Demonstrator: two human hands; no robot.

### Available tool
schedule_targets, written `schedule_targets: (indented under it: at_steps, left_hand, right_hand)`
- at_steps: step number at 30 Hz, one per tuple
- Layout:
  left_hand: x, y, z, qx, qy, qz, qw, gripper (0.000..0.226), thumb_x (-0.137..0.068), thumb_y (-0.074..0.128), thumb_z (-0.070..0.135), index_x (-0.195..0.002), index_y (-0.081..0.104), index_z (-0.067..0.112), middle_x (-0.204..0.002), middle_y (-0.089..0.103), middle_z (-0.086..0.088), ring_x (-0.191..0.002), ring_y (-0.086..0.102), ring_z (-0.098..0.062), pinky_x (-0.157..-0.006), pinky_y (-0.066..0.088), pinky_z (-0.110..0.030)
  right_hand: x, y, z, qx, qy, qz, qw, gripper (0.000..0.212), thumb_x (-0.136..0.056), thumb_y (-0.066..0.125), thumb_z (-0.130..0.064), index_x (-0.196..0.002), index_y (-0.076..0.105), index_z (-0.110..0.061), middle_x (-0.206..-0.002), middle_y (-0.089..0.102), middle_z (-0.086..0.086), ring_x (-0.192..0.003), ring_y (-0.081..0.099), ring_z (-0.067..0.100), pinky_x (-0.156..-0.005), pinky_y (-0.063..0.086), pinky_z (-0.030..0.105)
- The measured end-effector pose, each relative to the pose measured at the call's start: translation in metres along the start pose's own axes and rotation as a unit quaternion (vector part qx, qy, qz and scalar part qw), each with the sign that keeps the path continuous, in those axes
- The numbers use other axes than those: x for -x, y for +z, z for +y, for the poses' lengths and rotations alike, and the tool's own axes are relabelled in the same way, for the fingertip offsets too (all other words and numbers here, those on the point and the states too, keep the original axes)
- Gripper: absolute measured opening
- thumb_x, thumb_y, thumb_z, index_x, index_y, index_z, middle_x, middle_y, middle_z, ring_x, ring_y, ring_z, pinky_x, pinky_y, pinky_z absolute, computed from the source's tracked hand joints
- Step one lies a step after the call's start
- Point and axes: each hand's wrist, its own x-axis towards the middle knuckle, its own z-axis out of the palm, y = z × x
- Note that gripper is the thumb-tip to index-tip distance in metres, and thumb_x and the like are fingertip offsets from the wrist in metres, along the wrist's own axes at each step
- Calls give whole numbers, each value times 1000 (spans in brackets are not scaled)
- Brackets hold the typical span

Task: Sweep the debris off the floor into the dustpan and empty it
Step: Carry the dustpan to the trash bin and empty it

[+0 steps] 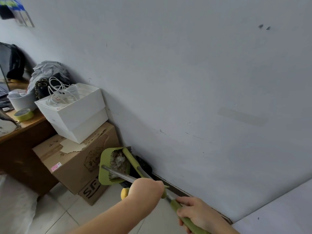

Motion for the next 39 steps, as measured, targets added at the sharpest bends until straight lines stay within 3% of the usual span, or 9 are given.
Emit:
schedule_targets:
  at_steps: [6,10,13,16,20,25,28,31,39]
  left_hand:
    - [-3,-8,3,-27,12,-7,1000,32,-83,56,-7,-110,50,8,-72,51,-2,-56,45,-23,-43,28,-27]
    - [-6,-8,8,-20,9,-12,1000,28,-81,58,-8,-93,46,15,-61,39,3,-51,33,-22,-44,25,-25]
    - [-6,-15,11,-21,16,-13,1000,34,-76,56,-14,-98,50,11,-59,36,2,-46,29,-19,-42,21,-26]
    - [-7,-22,17,-36,13,-30,999,37,-73,56,-17,-100,52,9,-63,41,0,-48,33,-21,-42,21,-26]
    - [-12,-28,24,-37,14,-54,998,32,-81,52,-13,-107,54,6,-70,49,-3,-58,43,-24,-43,26,-27]
    - [-18,-36,34,-26,18,-94,995,22,-91,46,-5,-105,57,8,-65,42,-3,-71,47,-27,-46,28,-28]
    - [-21,-39,39,-27,22,-102,994,18,-90,46,-7,-98,53,9,-64,41,-3,-64,46,-24,-46,27,-28]
    - [-22,-41,42,-29,25,-90,995,20,-89,47,-9,-93,47,11,-63,40,-3,-52,35,-19,-45,24,-29]
    - [-34,-60,57,-19,21,-98,995,15,-93,46,-2,-83,49,8,-64,39,-2,-52,35,-18,-46,22,-28]
  right_hand:
    - [9,-4,1,4,-3,7,1000,26,-88,52,-2,-88,62,-26,-70,64,7,-49,55,14,-53,44,22]
    - [16,-4,6,9,-9,25,1000,22,-86,55,-5,-85,64,-25,-69,67,4,-58,60,12,-61,47,21]
    - [19,0,12,-8,-10,46,999,26,-79,58,-4,-84,69,-27,-68,70,4,-61,62,10,-66,48,20]
    - [18,6,20,-95,7,57,994,36,-77,61,3,-95,65,-28,-69,70,13,-54,60,16,-57,46,22]
    - [15,8,28,-96,-11,33,995,41,-78,59,1,-113,67,-19,-67,68,15,-48,56,14,-52,41,19]
    - [14,8,30,-120,-8,16,993,38,-81,57,4,-109,64,-20,-67,68,11,-49,56,13,-54,42,20]
    - [11,6,31,-117,-2,27,993,42,-74,60,-1,-112,62,-21,-70,71,10,-54,60,14,-59,44,21]
    - [10,5,33,-116,-4,30,993,38,-81,57,3,-109,62,-22,-67,70,9,-52,57,13,-58,42,19]
    - [11,2,41,-94,-21,67,993,43,-82,57,-2,-115,57,-31,-68,71,3,-57,61,8,-57,44,11]
